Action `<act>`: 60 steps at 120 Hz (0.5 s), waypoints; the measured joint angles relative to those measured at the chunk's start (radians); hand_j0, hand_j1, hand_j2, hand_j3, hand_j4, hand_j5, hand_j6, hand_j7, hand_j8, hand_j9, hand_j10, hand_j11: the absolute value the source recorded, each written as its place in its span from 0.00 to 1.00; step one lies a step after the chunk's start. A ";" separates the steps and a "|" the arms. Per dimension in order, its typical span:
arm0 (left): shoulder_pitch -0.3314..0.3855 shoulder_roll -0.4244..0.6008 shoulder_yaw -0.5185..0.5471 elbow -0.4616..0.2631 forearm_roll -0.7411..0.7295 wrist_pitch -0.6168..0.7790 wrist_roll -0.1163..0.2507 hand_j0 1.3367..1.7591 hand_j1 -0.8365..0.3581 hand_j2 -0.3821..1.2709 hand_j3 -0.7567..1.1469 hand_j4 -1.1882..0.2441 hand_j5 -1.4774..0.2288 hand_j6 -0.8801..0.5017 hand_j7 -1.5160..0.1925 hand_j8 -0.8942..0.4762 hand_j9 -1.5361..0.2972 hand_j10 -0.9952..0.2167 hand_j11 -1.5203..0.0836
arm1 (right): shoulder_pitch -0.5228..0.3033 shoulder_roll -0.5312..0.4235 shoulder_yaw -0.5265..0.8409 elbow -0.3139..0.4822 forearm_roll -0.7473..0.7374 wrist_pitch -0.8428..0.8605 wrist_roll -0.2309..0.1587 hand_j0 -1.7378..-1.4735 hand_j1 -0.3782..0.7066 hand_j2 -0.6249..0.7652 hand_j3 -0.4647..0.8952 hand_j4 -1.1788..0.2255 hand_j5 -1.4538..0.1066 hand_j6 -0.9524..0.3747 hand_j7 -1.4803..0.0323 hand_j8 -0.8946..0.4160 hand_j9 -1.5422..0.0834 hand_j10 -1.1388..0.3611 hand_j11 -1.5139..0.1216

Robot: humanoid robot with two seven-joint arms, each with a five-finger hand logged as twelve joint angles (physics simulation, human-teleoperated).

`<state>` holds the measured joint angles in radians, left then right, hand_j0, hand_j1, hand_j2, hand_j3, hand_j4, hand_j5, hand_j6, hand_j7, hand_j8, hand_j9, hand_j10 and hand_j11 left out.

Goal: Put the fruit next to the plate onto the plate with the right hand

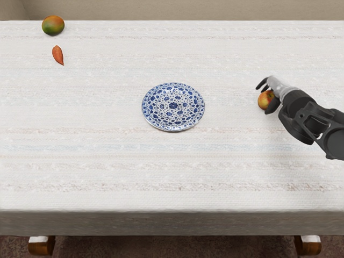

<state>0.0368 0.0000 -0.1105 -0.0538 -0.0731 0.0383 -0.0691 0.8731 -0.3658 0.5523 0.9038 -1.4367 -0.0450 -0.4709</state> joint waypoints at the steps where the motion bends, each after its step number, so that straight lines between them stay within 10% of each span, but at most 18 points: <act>1: 0.000 0.000 0.000 0.000 0.000 0.000 0.000 0.76 0.98 0.23 0.40 0.82 0.86 0.63 0.88 0.64 0.83 0.81 0.94 | 0.000 0.000 0.000 0.000 0.000 0.000 0.000 0.30 0.48 0.39 0.34 0.54 0.59 0.40 0.63 0.39 0.62 0.48 0.60; 60: 0.000 0.000 0.000 0.000 0.000 0.000 0.000 0.76 0.98 0.23 0.40 0.82 0.86 0.63 0.88 0.64 0.83 0.81 0.94 | 0.011 -0.007 0.002 0.046 0.051 0.037 -0.003 0.31 0.57 0.52 0.34 0.44 0.48 0.35 0.51 0.39 0.51 0.39 0.49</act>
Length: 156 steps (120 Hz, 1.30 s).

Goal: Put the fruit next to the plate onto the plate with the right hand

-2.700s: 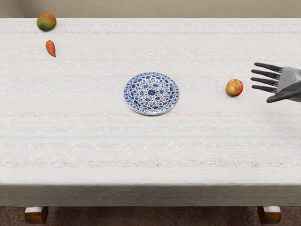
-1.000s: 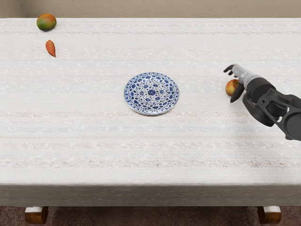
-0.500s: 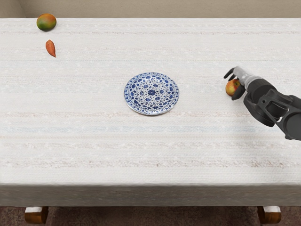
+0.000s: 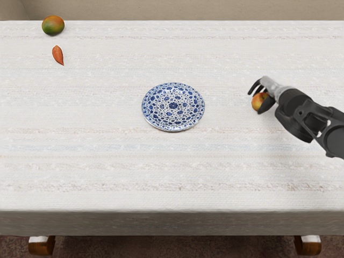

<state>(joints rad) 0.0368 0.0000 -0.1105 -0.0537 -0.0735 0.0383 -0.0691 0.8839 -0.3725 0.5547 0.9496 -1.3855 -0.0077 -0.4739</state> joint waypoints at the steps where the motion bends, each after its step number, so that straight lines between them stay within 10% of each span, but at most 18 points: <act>1: 0.000 0.000 0.000 0.000 0.000 0.000 0.000 0.76 0.98 0.23 0.40 0.82 0.86 0.63 0.88 0.64 0.83 0.81 0.94 | 0.000 0.000 0.001 0.002 0.000 0.001 0.000 0.31 0.57 0.52 0.34 0.44 0.48 0.34 0.51 0.38 0.51 0.39 0.49; 65: 0.000 0.000 0.000 0.000 0.000 0.000 0.000 0.76 0.98 0.23 0.40 0.82 0.86 0.63 0.88 0.64 0.83 0.81 0.94 | 0.029 -0.007 0.009 0.145 0.153 0.062 -0.023 0.31 0.55 0.54 0.34 0.40 0.36 0.37 0.42 0.42 0.41 0.42 0.40; 156: 0.000 0.000 0.000 0.000 0.000 0.000 0.000 0.76 0.98 0.23 0.40 0.82 0.86 0.63 0.88 0.64 0.83 0.81 0.94 | 0.065 0.223 0.015 0.117 0.202 -0.089 -0.039 0.32 0.55 0.53 0.34 0.38 0.32 0.38 0.39 0.44 0.38 0.43 0.37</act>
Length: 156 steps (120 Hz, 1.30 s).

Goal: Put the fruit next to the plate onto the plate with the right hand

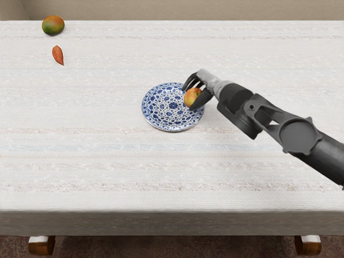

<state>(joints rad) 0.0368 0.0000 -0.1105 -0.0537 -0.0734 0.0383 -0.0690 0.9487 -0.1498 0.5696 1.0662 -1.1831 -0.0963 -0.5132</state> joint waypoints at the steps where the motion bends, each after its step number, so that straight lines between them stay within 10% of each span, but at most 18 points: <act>1: 0.000 0.000 0.000 0.000 0.000 0.000 0.000 0.76 0.98 0.23 0.40 0.82 0.86 0.63 0.88 0.64 0.83 0.81 0.94 | 0.000 0.003 0.000 -0.001 0.000 -0.002 0.000 0.32 0.55 0.53 0.34 0.38 0.32 0.38 0.39 0.44 0.38 0.43 0.37; 103: 0.000 0.000 0.000 0.000 0.000 0.000 0.000 0.76 0.98 0.23 0.40 0.82 0.86 0.63 0.88 0.64 0.83 0.81 0.94 | 0.016 0.149 -0.016 -0.165 -0.005 -0.078 0.002 0.32 0.54 0.52 0.34 0.39 0.35 0.37 0.41 0.42 0.40 0.42 0.39; 156: 0.000 0.000 0.000 0.000 0.000 0.000 0.000 0.76 0.98 0.23 0.40 0.82 0.86 0.63 0.88 0.64 0.83 0.81 0.94 | 0.018 0.150 -0.003 -0.116 -0.002 -0.104 -0.002 0.30 0.28 0.44 0.34 0.66 0.71 0.54 0.76 0.52 0.74 0.60 0.72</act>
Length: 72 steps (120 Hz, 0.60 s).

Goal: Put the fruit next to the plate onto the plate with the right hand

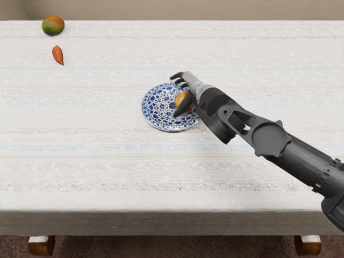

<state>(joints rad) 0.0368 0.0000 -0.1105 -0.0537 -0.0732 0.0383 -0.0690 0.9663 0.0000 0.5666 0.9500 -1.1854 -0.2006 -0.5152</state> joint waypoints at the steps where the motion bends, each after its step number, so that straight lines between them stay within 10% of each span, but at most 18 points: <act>1: 0.000 0.000 0.000 0.000 0.000 0.000 0.000 0.76 0.98 0.23 0.40 0.82 0.86 0.63 0.88 0.64 0.83 0.81 0.94 | 0.001 0.000 0.000 0.002 0.002 0.000 0.000 0.30 0.28 0.44 0.34 0.66 0.72 0.54 0.76 0.52 0.74 0.60 0.72; 29: 0.000 0.000 0.000 0.000 0.000 0.000 0.000 0.76 0.98 0.23 0.40 0.82 0.86 0.63 0.88 0.64 0.83 0.81 0.94 | 0.055 -0.054 0.017 0.071 0.152 0.053 -0.002 0.30 0.16 0.44 0.34 0.75 0.83 0.63 0.87 0.60 0.85 0.68 0.83; 72: 0.000 0.000 0.000 0.000 0.000 0.000 0.000 0.76 0.98 0.23 0.40 0.82 0.86 0.63 0.88 0.64 0.83 0.81 0.94 | -0.071 -0.281 0.431 0.082 0.488 0.745 0.001 0.30 0.05 0.45 0.34 0.82 0.91 0.70 0.96 0.67 0.93 0.75 0.91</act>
<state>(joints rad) 0.0368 0.0000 -0.1105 -0.0537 -0.0734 0.0383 -0.0690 0.8954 -0.2808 0.9975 1.0324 -0.6974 0.5446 -0.5143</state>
